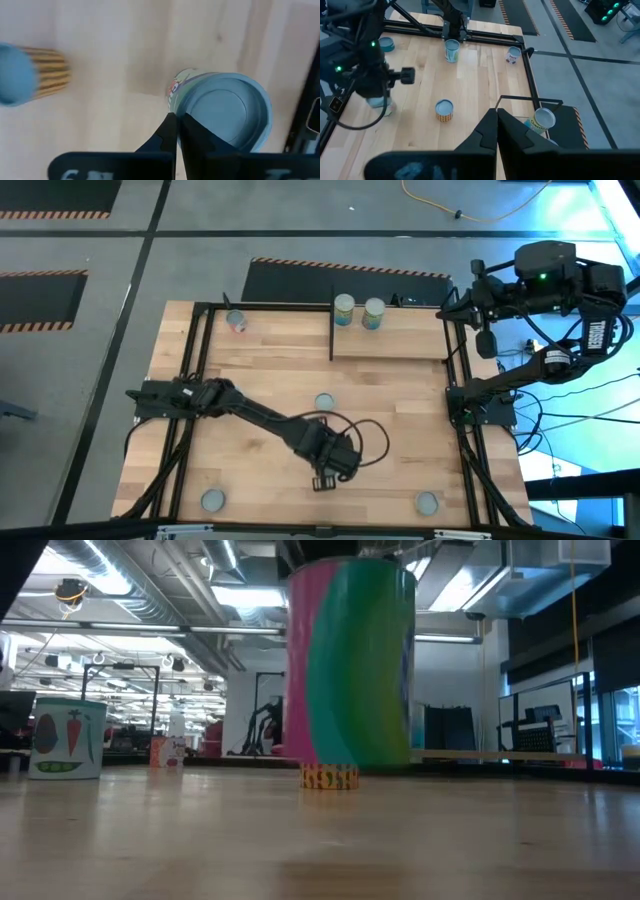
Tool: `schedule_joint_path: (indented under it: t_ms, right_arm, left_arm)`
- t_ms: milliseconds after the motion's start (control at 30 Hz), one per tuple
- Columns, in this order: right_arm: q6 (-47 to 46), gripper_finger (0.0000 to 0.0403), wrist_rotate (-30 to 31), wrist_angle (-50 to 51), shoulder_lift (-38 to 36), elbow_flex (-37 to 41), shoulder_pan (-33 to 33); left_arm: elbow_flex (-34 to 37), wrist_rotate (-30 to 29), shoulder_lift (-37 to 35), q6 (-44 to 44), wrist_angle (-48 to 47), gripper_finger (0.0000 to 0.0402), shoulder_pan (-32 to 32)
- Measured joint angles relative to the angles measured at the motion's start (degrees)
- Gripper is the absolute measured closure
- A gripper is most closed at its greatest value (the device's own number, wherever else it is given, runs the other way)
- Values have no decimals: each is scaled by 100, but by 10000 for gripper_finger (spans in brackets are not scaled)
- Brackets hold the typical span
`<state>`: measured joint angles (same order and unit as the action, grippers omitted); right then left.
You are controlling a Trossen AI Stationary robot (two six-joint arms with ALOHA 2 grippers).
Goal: Pick and place cans onto a shelf
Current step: Put the canned chickens on the shelf
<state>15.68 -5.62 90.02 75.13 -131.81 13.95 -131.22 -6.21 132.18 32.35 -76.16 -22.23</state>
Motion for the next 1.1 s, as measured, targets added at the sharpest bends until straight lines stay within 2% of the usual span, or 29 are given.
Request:
schedule_joint_path:
  t_ms: [100, 300, 433, 667, 833, 967, 1100]
  right_arm:
    - [3, 393, 1, 0, -18, 0, 0]
    - [5, 393, 1, 2, -63, 0, -1]
    - [5, 393, 19, -1, -95, 0, 0]
    - [-200, 393, 560, -2, -102, 0, 1]
    - [-609, 393, 1044, -1, -80, 0, 0]
    - [-983, 393, 1616, -2, -22, 0, 1]
    - [-1107, 393, 2002, 0, 63, 0, 1]
  left_arm:
    - [-373, -287, -53, -158, -351, 400, 137]
    - [-323, -484, -608, -302, -408, 401, 533]
    - [-373, -872, -897, -563, -470, 401, 832]
    - [-371, -2098, -1399, -1486, -161, 401, 1420]
    - [-375, -2994, -1515, -2759, 584, 401, 1887]
    - [-363, -2869, -1515, -3998, 1284, 401, 2280]
    - [-266, -2028, -1515, -4904, 1967, 401, 2637]
